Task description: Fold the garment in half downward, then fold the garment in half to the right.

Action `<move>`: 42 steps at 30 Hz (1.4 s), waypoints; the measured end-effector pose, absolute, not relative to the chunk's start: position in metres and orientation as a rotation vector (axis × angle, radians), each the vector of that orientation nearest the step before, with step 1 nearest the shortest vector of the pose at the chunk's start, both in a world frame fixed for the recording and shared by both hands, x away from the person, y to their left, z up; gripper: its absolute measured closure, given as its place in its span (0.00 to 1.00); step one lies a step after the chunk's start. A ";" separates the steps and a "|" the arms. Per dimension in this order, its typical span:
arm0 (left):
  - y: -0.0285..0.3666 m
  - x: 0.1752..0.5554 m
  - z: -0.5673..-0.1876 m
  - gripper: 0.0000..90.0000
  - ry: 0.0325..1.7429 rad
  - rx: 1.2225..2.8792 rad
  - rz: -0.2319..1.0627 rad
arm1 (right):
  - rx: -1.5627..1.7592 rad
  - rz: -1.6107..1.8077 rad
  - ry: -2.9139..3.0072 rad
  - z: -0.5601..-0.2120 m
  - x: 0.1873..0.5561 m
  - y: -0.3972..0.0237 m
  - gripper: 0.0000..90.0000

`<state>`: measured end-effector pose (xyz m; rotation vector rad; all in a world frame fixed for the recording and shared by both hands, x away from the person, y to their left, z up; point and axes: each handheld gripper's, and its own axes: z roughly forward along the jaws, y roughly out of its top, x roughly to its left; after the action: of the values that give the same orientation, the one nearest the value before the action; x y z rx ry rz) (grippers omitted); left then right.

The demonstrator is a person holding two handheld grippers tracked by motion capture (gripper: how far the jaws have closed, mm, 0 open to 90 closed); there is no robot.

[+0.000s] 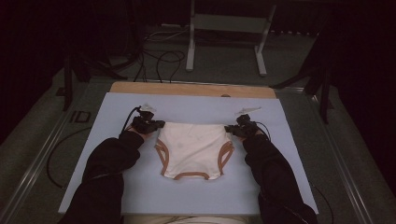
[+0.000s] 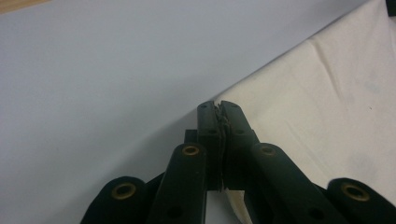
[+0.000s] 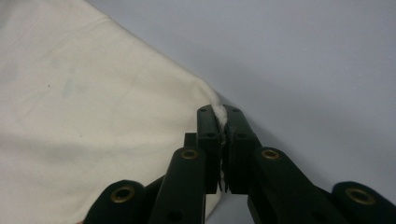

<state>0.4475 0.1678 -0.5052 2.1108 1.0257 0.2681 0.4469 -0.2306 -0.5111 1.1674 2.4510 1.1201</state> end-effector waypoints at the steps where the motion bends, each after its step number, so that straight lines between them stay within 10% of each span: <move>1: 0.168 0.448 -0.506 0.99 1.029 2.116 0.265 | 1.178 1.116 2.453 -0.513 0.449 -0.230 0.95; 22: 0.173 0.438 -0.496 0.32 0.999 2.110 0.270 | 1.176 1.255 2.437 -0.492 0.440 -0.232 0.20; 29: 0.181 0.431 -0.488 0.04 0.931 2.089 0.195 | 1.127 1.299 2.427 -0.483 0.432 -0.227 0.13; 42: 0.190 0.399 -0.474 0.00 0.803 2.080 0.202 | 1.059 1.286 2.440 -0.472 0.425 -0.216 0.11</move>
<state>0.3990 0.1901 -0.4738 2.0796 0.8027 0.2023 0.4251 -0.2161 -0.4718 1.0592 2.4398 1.2864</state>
